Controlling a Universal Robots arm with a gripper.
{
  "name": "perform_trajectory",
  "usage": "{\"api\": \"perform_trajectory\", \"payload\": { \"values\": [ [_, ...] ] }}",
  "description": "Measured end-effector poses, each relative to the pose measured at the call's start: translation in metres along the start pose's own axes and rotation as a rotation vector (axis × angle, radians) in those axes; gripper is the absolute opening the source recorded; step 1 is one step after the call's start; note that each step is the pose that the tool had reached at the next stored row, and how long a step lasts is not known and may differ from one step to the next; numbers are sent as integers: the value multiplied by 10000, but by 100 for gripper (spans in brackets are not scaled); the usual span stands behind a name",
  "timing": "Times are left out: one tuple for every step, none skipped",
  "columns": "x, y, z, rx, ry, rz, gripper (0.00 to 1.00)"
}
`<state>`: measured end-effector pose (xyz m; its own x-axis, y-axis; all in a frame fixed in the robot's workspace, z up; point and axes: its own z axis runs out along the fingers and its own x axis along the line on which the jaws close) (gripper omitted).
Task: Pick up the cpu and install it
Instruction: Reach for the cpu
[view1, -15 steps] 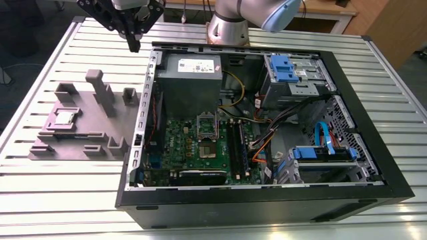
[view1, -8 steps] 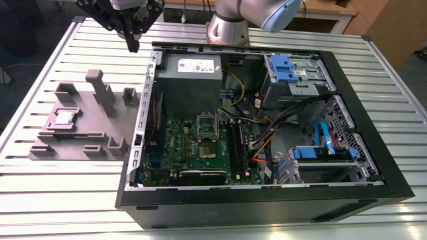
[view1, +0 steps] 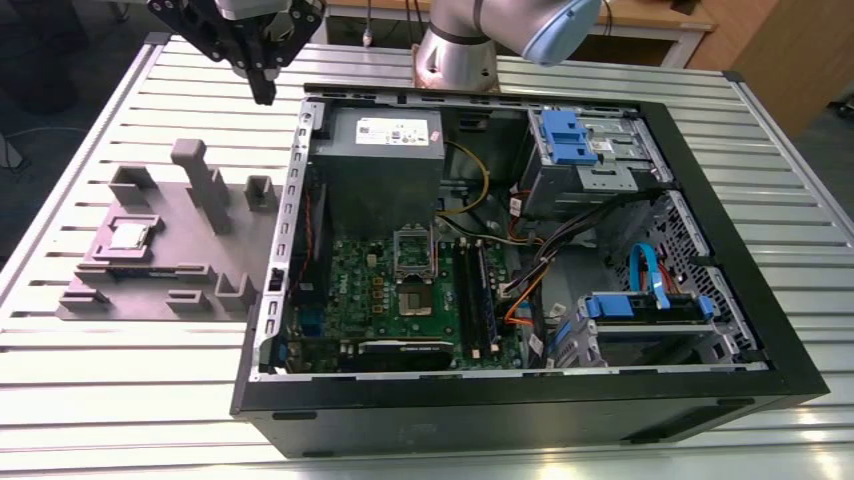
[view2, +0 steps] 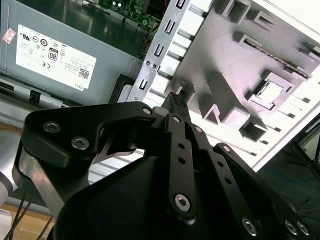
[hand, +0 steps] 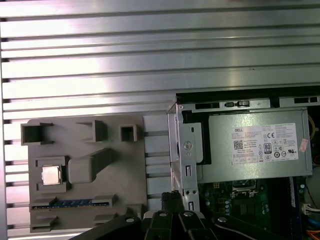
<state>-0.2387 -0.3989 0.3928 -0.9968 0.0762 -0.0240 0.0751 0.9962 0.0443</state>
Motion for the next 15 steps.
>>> {"api": "perform_trajectory", "payload": {
  "values": [
    [4, 0, 1, 0, -1, 0, 11],
    [6, 0, 0, 0, 0, 0, 11],
    [10, -1, 0, 0, 1, 0, 11],
    [15, -1, 0, 0, 0, 0, 11],
    [19, -1, 0, 0, 1, 1, 11],
    [21, -2, 0, 0, 0, 0, 11],
    [25, -2, 1, -1, 0, 0, 11],
    [29, -2, 0, 0, 0, 0, 11],
    [34, -3, 0, 0, 1, 0, 11],
    [38, -3, 0, 0, 1, 1, 11],
    [41, -3, 0, 0, 1, 0, 11],
    [45, -3, 0, 0, 1, 1, 11],
    [48, -4, 0, 1, 1, 0, 11],
    [52, -4, 0, 0, 1, 0, 11],
    [56, -4, 0, 0, 1, 0, 11]
  ]
}}
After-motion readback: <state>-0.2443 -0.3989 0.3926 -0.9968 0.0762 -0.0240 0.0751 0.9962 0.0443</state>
